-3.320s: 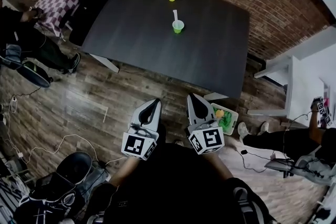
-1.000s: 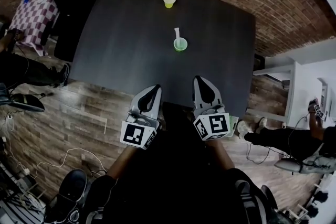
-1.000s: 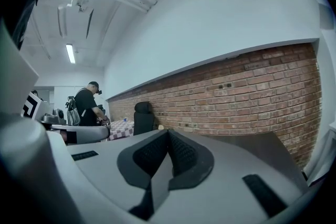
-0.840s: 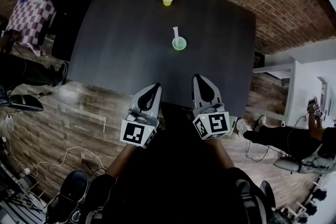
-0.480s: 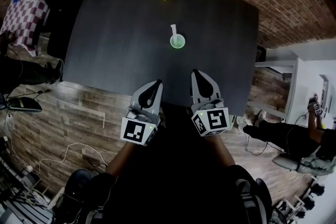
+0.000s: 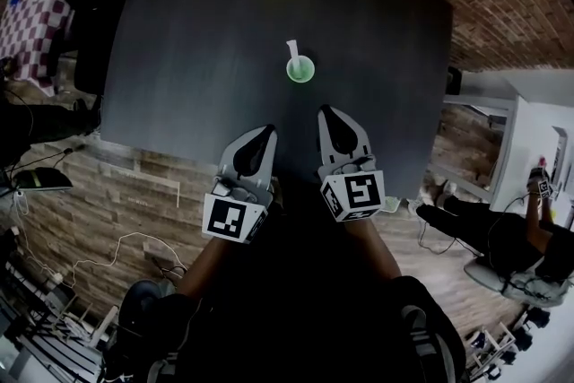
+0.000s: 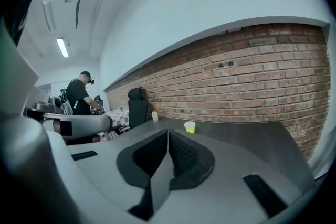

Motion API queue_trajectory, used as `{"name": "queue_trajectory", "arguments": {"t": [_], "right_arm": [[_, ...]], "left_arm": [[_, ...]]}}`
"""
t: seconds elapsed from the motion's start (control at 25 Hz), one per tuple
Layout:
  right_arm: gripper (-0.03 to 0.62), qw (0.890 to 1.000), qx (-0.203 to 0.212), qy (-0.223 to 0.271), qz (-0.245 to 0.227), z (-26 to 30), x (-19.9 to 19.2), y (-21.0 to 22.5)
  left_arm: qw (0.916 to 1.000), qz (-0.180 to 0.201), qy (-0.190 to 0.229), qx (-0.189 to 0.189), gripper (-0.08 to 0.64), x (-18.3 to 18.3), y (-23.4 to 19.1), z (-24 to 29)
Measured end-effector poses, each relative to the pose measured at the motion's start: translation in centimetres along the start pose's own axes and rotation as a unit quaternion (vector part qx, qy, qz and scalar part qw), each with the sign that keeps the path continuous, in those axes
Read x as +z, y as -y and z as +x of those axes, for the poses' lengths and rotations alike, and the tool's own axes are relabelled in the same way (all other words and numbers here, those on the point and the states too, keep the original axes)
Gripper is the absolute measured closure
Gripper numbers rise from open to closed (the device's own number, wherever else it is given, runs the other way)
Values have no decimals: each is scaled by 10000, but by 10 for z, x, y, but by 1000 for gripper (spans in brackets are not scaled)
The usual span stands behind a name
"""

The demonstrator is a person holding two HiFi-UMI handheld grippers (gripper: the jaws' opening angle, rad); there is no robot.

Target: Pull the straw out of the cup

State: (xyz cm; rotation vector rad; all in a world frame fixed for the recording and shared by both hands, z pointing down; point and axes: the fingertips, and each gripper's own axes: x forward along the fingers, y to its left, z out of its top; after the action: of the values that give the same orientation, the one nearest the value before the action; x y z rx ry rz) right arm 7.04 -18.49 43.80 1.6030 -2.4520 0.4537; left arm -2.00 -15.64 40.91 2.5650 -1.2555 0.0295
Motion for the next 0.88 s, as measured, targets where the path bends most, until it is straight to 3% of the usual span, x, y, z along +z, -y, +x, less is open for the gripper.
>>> {"name": "queue_trajectory", "arguments": {"t": [0.88], "right_arm": [[584,9949,512,-863,-112,96,-52,43]], "left_arm": [[9962,-369,-481,626,555,-30,-39,77]]}}
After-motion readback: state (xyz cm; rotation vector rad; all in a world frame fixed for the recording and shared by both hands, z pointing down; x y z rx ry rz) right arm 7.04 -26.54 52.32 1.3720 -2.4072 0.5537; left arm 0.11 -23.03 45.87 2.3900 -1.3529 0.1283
